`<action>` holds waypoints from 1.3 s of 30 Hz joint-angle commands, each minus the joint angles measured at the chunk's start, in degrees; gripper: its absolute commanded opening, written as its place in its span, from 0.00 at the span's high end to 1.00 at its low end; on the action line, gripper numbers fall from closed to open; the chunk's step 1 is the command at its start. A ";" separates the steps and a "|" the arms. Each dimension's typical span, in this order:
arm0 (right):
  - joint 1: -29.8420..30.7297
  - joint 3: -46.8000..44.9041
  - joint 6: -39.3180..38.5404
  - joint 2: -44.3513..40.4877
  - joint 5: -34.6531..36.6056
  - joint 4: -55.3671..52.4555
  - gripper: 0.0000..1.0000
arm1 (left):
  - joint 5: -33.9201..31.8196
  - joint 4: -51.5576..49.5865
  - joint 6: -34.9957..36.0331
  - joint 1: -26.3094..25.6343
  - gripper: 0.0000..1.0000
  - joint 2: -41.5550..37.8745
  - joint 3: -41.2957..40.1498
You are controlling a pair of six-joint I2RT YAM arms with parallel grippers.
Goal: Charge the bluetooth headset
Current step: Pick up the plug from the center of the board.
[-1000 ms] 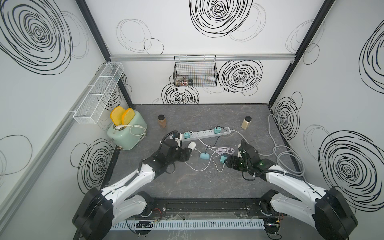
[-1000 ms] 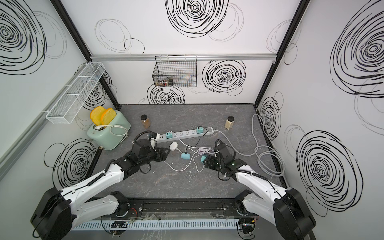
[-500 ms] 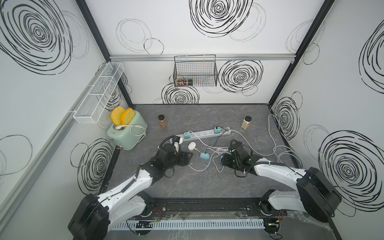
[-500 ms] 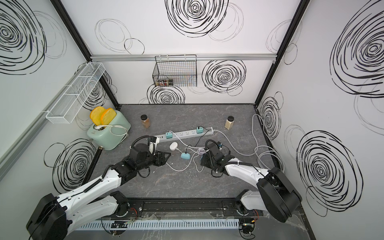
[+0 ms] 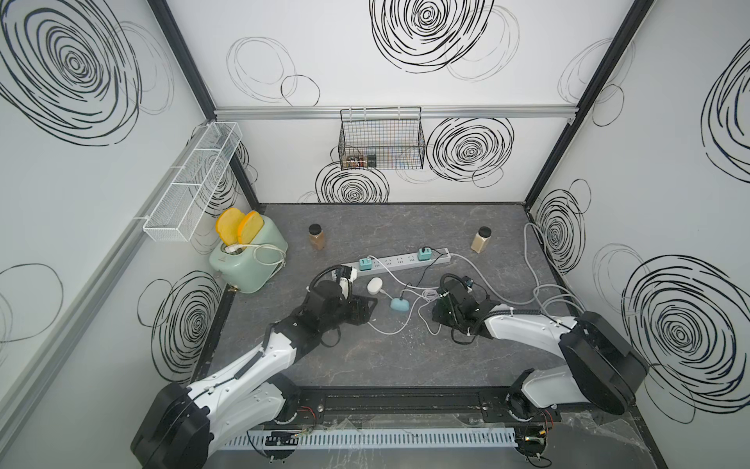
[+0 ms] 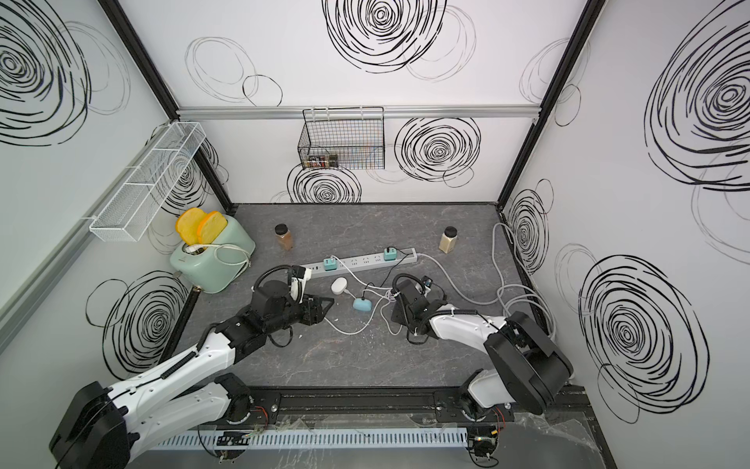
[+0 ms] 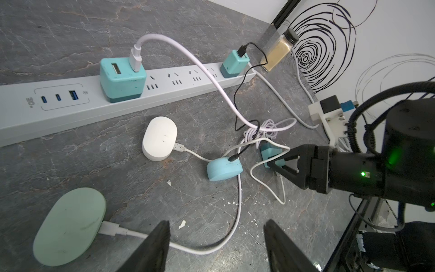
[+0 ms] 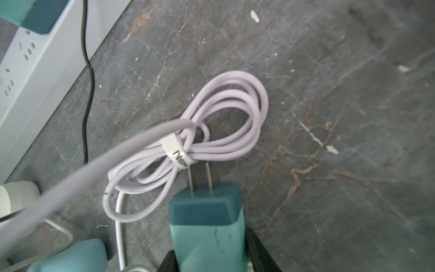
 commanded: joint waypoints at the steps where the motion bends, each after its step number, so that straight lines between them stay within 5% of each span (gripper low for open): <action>1: 1.30 1.82 0.60 -2.24 2.36 -2.39 0.58 | -0.51 2.86 -1.13 -0.12 0.33 -1.35 -0.13; 6: 2.11 5.34 -6.29 -10.06 1.91 -7.26 0.70 | -1.35 2.94 -0.73 -0.20 0.33 -2.56 2.72; 21: 2.34 14.32 -34.23 -16.41 -0.75 -8.28 0.71 | -1.23 20.61 -3.29 -0.03 0.27 -1.92 5.98; 26: 1.90 12.63 -28.57 -17.64 1.76 -10.67 0.71 | -0.67 17.87 -3.42 0.47 0.28 0.19 7.39; 39: -0.08 -0.40 -18.05 -22.63 -10.94 -11.04 0.73 | 0.17 15.50 -3.25 1.81 0.29 -1.33 6.66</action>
